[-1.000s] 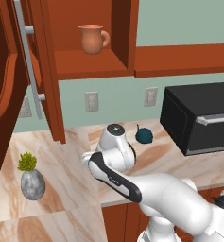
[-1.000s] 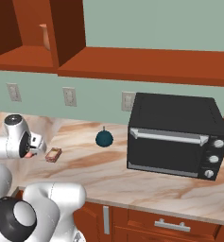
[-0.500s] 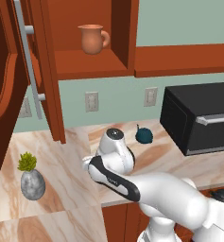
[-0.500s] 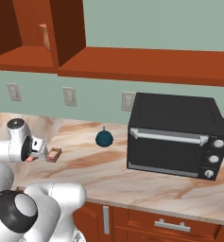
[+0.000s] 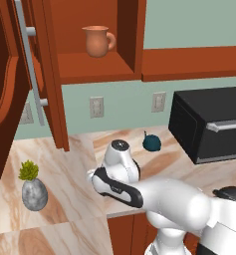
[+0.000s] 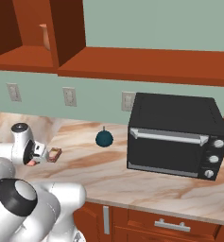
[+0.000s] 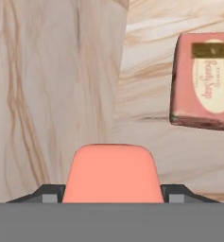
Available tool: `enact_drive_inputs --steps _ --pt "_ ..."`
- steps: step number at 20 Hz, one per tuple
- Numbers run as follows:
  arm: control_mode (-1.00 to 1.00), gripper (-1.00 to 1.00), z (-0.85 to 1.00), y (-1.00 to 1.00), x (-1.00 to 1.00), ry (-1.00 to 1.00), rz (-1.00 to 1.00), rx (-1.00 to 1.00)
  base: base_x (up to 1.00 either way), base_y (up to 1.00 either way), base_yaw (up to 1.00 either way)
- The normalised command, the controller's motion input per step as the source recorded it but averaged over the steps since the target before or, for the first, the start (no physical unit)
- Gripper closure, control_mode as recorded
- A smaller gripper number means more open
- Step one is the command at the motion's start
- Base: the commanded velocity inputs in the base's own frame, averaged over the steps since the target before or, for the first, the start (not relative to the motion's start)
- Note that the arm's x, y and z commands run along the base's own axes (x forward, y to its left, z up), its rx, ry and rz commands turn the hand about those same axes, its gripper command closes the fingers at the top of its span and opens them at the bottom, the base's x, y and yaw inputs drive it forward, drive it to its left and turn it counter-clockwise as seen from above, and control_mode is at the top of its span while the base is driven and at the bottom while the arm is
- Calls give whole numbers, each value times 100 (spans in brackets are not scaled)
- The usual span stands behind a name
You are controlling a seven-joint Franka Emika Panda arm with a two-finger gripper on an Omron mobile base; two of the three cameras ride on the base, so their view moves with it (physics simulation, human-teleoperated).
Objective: Pick the bar soap and bar soap from the cabinet and place them on the counter.
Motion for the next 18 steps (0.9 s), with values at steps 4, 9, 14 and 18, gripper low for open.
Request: enact_drive_inputs --steps 4,9,14,18 --pt "-100 100 -20 0 5 4 0 0 0 0 0" --pt "-100 100 -19 0 7 5 0 0 0 0 0" --pt "-100 100 -19 0 8 4 0 0 0 0 0" --pt "-100 100 -17 0 4 3 0 0 0 0 0"
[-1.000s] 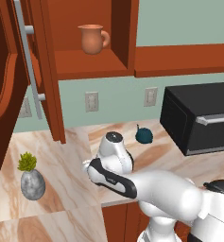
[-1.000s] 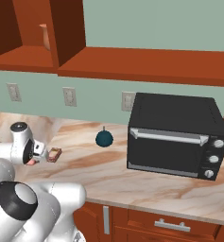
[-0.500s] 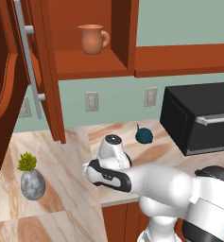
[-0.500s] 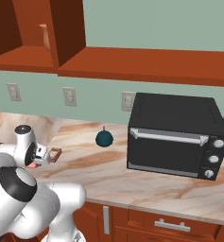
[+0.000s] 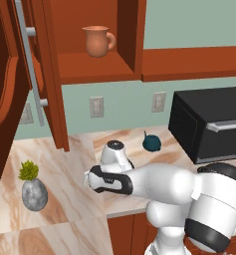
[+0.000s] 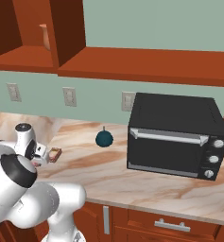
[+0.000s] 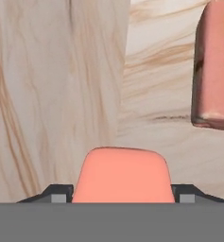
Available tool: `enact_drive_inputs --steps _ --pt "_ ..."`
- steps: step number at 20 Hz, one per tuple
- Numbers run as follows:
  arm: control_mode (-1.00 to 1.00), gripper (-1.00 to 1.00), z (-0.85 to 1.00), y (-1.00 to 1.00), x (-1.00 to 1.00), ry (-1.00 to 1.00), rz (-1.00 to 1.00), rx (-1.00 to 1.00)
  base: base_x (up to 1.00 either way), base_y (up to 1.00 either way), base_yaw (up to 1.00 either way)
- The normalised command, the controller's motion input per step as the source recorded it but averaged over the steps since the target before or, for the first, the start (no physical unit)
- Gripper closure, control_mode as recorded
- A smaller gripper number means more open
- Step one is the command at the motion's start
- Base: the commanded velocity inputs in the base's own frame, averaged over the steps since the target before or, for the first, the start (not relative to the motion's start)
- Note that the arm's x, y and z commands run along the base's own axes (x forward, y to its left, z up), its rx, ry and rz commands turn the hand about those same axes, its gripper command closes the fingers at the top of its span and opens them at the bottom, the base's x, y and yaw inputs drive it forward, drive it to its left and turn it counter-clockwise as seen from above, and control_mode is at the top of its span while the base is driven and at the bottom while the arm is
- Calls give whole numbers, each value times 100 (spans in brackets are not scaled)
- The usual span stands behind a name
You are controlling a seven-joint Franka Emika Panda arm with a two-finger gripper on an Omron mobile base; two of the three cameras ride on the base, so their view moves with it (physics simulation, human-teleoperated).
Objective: Pick the bar soap and bar soap from the cabinet and place them on the counter.
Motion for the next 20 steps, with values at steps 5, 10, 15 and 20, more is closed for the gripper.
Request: enact_drive_inputs --steps 5,10,15,20 --pt "-100 -100 -16 0 0 1 0 0 0 0 0" --pt "-100 -100 -7 -2 0 0 0 0 0 0 0" --pt "-100 -100 -1 -4 0 0 0 0 0 0 0" --pt "-100 -100 1 0 0 -1 0 0 0 0 0"
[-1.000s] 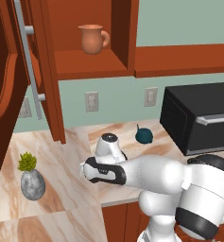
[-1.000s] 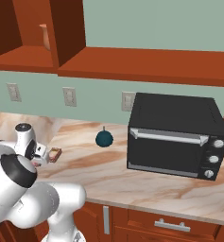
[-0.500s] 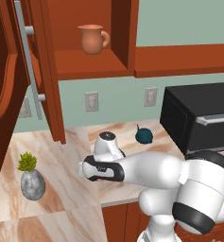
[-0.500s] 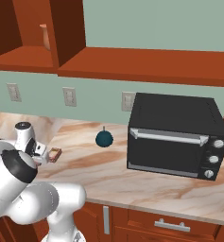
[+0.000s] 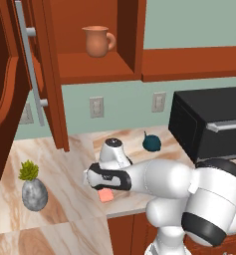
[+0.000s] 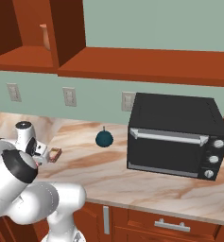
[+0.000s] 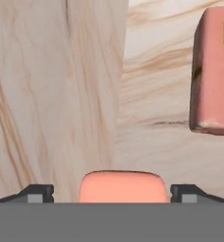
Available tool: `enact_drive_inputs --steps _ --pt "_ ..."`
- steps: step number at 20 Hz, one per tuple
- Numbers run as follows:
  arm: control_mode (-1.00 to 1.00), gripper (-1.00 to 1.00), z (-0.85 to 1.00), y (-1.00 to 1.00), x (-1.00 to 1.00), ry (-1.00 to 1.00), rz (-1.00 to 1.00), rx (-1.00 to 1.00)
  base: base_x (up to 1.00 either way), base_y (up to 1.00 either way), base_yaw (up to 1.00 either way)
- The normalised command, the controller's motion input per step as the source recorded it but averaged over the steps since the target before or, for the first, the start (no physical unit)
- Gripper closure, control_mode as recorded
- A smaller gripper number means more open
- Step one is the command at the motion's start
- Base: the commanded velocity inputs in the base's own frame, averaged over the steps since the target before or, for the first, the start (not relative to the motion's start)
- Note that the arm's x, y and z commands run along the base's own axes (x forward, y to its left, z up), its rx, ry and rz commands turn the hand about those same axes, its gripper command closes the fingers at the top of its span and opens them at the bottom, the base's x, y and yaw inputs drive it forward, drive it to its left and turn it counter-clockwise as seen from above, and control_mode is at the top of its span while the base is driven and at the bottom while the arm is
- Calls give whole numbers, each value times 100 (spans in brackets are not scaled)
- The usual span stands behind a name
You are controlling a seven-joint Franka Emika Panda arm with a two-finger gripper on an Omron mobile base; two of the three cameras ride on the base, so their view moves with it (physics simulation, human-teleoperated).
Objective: Pick the bar soap and bar soap from the cabinet and place them on the counter.
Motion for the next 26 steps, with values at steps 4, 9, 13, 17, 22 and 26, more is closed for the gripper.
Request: enact_drive_inputs --steps 4,9,13,17,22,26 --pt "-100 -100 28 -1 -16 -9 0 0 0 0 0" --pt "-100 -100 56 -11 -27 -14 0 0 0 0 0" --pt "-100 -100 68 -26 -10 -11 0 0 0 0 0" --pt "-100 -100 75 -32 -1 -7 0 0 0 0 0" --pt "-100 -100 78 -27 0 -7 0 0 0 0 0" --pt "-100 -100 76 -26 -1 -5 1 0 0 0 0"
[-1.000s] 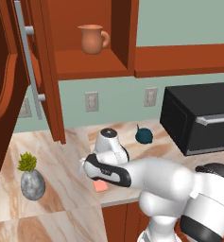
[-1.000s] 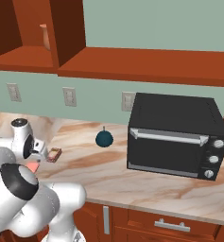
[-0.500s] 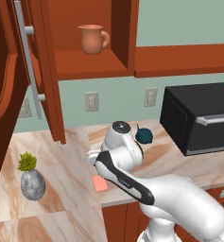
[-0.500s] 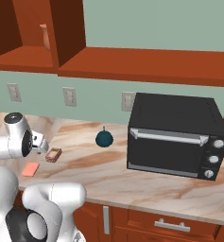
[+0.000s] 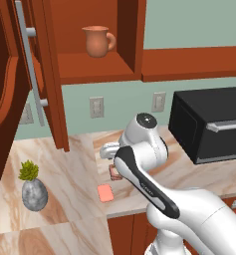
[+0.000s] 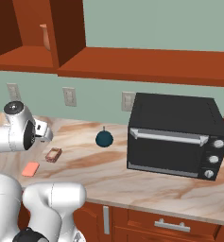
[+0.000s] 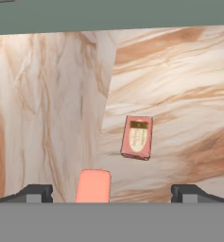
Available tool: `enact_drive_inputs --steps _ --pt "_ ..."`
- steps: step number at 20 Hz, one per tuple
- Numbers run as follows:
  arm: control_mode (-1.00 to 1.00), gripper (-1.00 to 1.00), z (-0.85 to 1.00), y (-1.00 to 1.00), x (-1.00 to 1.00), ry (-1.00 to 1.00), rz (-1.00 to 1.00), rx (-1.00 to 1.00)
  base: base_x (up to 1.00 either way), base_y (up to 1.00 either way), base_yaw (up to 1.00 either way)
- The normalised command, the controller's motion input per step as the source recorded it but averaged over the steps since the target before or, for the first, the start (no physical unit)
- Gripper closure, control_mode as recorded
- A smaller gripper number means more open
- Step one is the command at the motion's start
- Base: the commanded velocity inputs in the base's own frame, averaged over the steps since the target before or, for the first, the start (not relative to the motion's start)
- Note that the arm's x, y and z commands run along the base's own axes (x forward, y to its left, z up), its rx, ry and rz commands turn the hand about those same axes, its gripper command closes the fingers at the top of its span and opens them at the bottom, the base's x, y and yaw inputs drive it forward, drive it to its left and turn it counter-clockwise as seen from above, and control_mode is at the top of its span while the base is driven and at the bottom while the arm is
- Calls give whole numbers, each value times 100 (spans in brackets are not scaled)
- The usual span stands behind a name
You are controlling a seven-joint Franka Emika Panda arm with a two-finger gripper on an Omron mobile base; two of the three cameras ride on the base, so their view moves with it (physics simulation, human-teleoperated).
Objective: Pick the bar soap and bar soap from the cabinet and place them on the counter.
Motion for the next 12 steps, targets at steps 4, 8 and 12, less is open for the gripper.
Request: enact_drive_inputs --steps 4,8,12 --pt "-100 -100 66 -31 -7 -3 0 0 0 0 0" --pt "-100 -100 61 -27 -16 -5 0 0 0 0 0" --pt "-100 -100 59 -23 -19 -7 0 0 0 0 0"
